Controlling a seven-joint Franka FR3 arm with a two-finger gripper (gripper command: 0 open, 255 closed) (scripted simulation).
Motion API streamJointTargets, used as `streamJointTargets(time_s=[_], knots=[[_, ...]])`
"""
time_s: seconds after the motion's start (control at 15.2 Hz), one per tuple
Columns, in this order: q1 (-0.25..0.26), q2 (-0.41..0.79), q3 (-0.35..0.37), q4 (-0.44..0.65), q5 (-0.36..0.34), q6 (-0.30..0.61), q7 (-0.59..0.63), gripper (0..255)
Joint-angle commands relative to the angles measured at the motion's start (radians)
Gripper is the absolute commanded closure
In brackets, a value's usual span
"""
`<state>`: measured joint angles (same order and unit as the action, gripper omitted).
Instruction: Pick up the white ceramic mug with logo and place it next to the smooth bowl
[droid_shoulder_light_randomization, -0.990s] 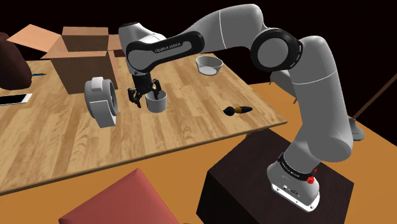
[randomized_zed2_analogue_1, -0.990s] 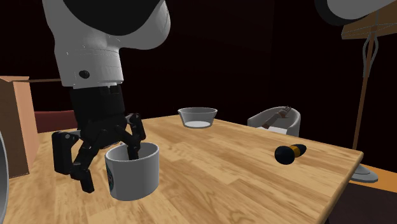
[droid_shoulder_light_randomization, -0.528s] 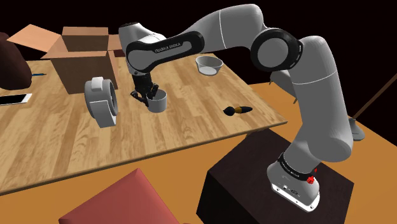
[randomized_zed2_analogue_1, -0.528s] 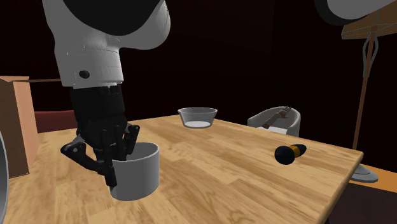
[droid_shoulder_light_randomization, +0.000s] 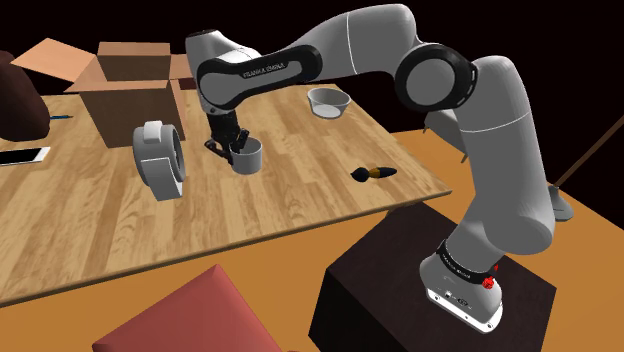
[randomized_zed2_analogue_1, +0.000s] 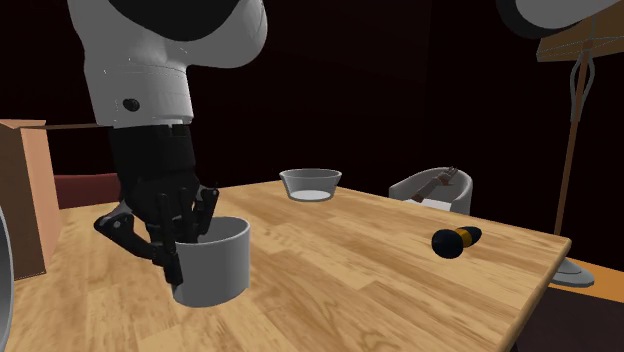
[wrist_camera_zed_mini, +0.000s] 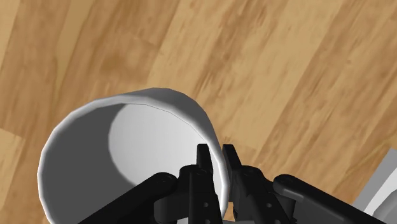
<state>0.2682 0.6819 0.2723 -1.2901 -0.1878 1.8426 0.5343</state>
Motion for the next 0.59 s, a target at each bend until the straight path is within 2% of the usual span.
streamJointTargets(time_s=[0.0,0.53], knots=[[0.001,-0.009,0.002,0.012,0.002,-0.02,-0.001,255],[0.005,-0.029,0.006,0.087,0.009,-0.115,-0.008,255]])
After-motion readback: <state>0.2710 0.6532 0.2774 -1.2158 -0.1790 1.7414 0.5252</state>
